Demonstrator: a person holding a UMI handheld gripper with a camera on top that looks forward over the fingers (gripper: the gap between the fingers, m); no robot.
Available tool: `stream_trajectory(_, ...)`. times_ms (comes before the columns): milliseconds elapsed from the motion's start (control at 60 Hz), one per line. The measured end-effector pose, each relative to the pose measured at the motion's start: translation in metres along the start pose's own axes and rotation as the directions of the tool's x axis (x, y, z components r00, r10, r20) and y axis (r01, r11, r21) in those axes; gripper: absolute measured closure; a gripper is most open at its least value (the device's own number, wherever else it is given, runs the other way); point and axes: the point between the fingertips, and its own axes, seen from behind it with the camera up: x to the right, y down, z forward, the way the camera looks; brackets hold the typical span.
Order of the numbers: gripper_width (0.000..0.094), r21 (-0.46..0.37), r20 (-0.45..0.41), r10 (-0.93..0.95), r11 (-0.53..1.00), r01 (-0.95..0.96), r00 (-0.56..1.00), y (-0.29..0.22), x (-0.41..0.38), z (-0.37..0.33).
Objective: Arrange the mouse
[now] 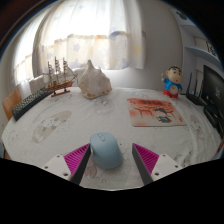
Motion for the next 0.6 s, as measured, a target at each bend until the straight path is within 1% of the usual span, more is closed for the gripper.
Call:
stream_trajectory(167,0.0077,-0.007,-0.025,0.022,1.0,-0.022,0.999,-0.009,0.009,0.021)
stream_trajectory(217,0.0096,-0.009,-0.024,0.026,1.0,-0.026,0.999,-0.012,0.01,0.024)
stream_trajectory(250,0.0147,-0.009,-0.022,0.028,1.0,-0.028,0.999,-0.013,0.009,0.026)
stream_trajectory(283,0.0231,-0.01,-0.017,0.029,1.0,-0.029,0.999,-0.013,0.005,0.027)
stream_trajectory(317,0.0363,-0.01,-0.005,0.027,1.0,-0.028,1.0,-0.013,-0.001,0.028)
stream_trajectory(333,0.0453,-0.012,-0.004,0.023,1.0,-0.023,1.0,-0.012,-0.001,0.028)
stream_trajectory(367,0.0456,-0.004,-0.018,0.007,1.0,-0.007,1.0,-0.013,-0.001,0.027)
stream_trajectory(417,0.0496,-0.003,-0.031,-0.024,1.0,0.024,0.999,-0.013,-0.001,0.027)
stream_trajectory(450,0.0525,-0.009,-0.03,-0.039,0.999,0.039,0.999,-0.015,-0.002,0.027)
stream_trajectory(500,0.0557,-0.03,-0.023,-0.011,0.999,0.01,1.0,-0.014,-0.004,0.028)
stream_trajectory(550,0.0558,-0.051,-0.026,0.001,0.999,-0.002,1.0,-0.018,-0.002,0.027)
stream_trajectory(600,0.0559,-0.039,-0.023,-0.007,0.999,0.006,1.0,-0.034,-0.001,0.021)
